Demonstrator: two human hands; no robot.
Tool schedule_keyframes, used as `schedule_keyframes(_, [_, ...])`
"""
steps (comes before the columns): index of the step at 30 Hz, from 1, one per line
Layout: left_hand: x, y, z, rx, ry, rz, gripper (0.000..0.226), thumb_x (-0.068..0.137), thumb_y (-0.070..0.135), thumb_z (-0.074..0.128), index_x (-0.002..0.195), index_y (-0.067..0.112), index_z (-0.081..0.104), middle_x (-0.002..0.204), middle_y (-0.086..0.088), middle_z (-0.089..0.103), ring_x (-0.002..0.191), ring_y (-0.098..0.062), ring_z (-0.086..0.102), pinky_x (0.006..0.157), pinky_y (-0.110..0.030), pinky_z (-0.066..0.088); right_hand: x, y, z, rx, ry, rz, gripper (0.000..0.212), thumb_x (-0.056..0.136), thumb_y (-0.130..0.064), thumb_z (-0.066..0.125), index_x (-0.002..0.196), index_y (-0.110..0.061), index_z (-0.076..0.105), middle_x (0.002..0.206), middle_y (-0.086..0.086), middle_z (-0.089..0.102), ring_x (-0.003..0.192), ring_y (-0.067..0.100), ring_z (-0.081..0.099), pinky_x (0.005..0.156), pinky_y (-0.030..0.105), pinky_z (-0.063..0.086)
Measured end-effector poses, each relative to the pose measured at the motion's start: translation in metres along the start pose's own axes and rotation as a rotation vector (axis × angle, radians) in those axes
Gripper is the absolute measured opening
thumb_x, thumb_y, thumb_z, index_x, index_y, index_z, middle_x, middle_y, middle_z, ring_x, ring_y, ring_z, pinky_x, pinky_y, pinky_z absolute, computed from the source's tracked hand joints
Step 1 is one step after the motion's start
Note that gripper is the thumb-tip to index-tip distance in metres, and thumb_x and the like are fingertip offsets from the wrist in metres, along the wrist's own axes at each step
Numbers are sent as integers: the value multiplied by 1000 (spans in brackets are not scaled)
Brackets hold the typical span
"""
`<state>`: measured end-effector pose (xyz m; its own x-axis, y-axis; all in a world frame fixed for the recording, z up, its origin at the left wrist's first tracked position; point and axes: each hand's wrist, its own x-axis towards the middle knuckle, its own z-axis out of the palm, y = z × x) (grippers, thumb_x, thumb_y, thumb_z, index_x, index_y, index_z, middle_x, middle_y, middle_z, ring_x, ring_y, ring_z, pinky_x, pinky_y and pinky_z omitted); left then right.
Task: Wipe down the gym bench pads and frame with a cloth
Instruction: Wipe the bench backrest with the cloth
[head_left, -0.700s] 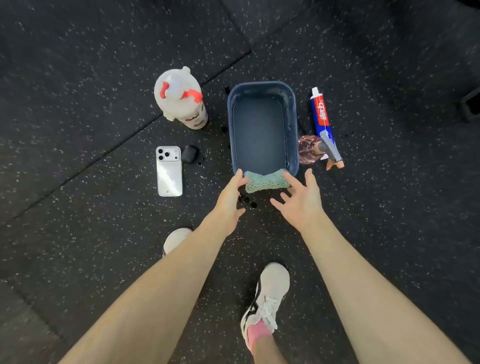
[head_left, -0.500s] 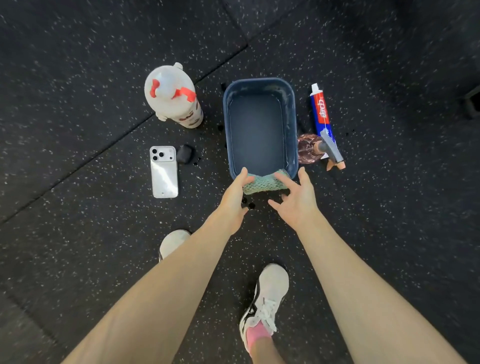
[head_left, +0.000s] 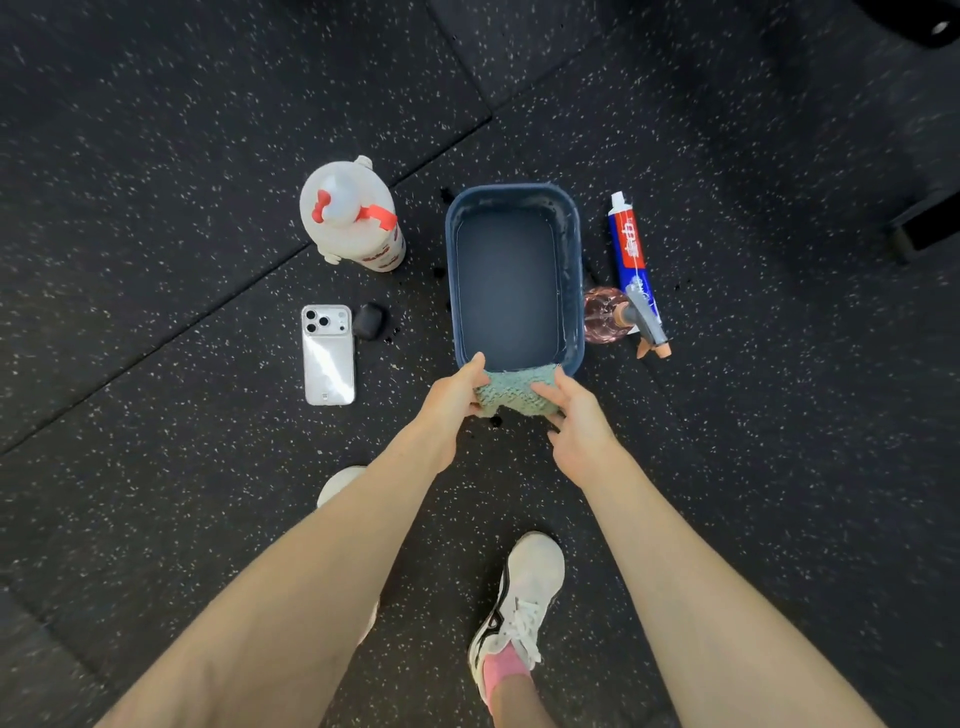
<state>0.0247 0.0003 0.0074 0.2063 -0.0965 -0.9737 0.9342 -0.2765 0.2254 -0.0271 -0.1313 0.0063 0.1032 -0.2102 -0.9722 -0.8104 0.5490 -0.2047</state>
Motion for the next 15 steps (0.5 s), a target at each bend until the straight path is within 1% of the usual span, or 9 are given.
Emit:
schedule_keyframes(3, [-26,11,-9,75,5,29,46,93,52,48,119,18,66,135,-5,54,125,-21,48,105,-38,23,-30,-5,1,-38,69,-10,25,97,-33,51,95,-17,70,129,4,60,123,20,47,106,35,25])
schedule_keyframes(5, [-45,18,-13,106,25,69,39,92,47,55,112,17,70,128,-4,59,120,-20,52,94,-30,27,-58,-9,0,-58,139,-52,19,93,-22,59,99,-8,70,106,1,64,95,14,55,89,26,32])
schedule_keyframes(7, [-68,25,-16,127,58,139,31,91,39,60,103,12,71,114,-2,66,106,-16,58,81,-23,32,-90,-15,1,-70,174,-108,18,86,-14,68,100,-3,66,85,-1,62,73,7,53,67,22,38])
schedule_keyframes(8, [-83,29,-18,144,76,185,28,91,35,62,101,11,71,108,-1,67,100,-14,58,77,-22,34,-105,-18,0,-74,172,-133,16,84,-13,70,97,-4,65,81,-3,61,70,5,53,60,21,38])
schedule_keyframes(9, [-100,33,-20,159,90,232,26,90,32,64,102,11,72,105,-1,69,98,-14,60,79,-23,37,-124,-23,1,-82,162,-150,14,84,-13,70,96,-6,66,79,-4,62,70,5,54,56,19,38])
schedule_keyframes(10, [-118,37,-22,169,100,275,23,89,29,65,100,11,73,104,-2,70,97,-14,62,83,-24,40,-141,-28,-1,-89,152,-170,12,85,-12,70,95,-6,67,79,-4,63,70,5,56,53,17,40])
schedule_keyframes(12, [-158,46,-28,182,111,333,9,86,24,69,88,17,74,96,-2,72,89,-13,64,89,-28,45,-178,-39,-4,-96,121,-201,10,86,-7,68,96,-6,70,79,-2,65,68,6,59,48,14,43])
schedule_keyframes(14, [-201,57,-32,220,111,394,5,84,21,71,79,21,72,91,-1,73,83,-11,65,88,-28,49,-217,-48,-6,-134,88,-279,11,87,-4,66,95,-6,72,81,-1,67,70,7,60,49,11,46])
schedule_keyframes(15, [-224,64,-33,253,104,428,4,84,19,71,81,20,73,92,0,73,82,-10,65,86,-26,50,-239,-53,-7,-147,73,-340,10,87,-4,66,94,-7,73,82,-1,67,72,8,60,50,9,45])
